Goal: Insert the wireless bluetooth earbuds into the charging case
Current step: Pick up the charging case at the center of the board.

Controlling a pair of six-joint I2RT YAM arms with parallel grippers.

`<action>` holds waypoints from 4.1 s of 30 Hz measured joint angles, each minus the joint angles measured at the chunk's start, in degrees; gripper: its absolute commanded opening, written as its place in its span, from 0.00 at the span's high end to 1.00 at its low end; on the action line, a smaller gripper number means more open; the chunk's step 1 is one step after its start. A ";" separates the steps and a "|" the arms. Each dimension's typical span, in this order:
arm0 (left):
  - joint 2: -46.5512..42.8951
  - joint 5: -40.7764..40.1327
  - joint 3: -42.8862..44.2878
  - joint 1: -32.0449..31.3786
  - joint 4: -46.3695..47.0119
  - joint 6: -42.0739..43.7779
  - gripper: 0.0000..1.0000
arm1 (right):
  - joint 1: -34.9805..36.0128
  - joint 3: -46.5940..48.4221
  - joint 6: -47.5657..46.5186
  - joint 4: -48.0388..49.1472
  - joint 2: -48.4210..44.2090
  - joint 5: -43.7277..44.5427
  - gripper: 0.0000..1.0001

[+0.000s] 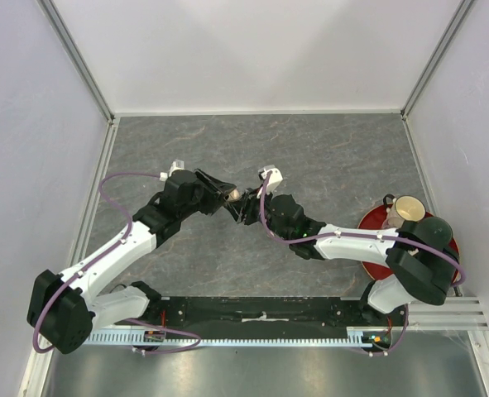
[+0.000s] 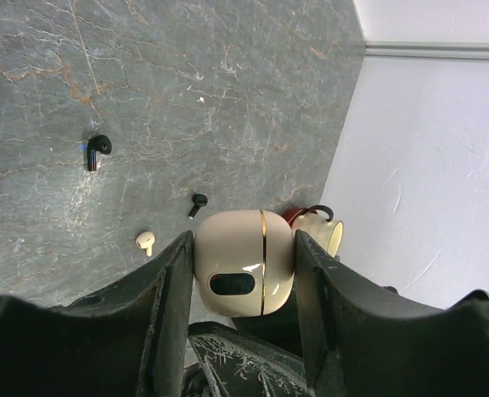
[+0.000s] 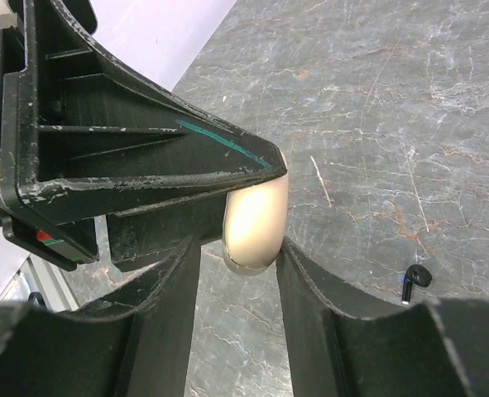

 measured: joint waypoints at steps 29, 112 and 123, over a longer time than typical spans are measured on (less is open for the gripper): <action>0.11 0.24 -0.13 0.00 1.14 -0.07 0.98 | 0.00 0.00 -2.10 2.43 -0.83 4.52 0.58; 7.13 51.78 -1.16 0.92 46.58 38.58 0.51 | -33.40 6.73 7.87 -19.21 -17.35 -68.35 0.96; 9.03 51.95 -1.03 0.87 47.87 36.72 0.62 | -33.38 6.47 7.89 -19.12 -17.38 -68.41 0.96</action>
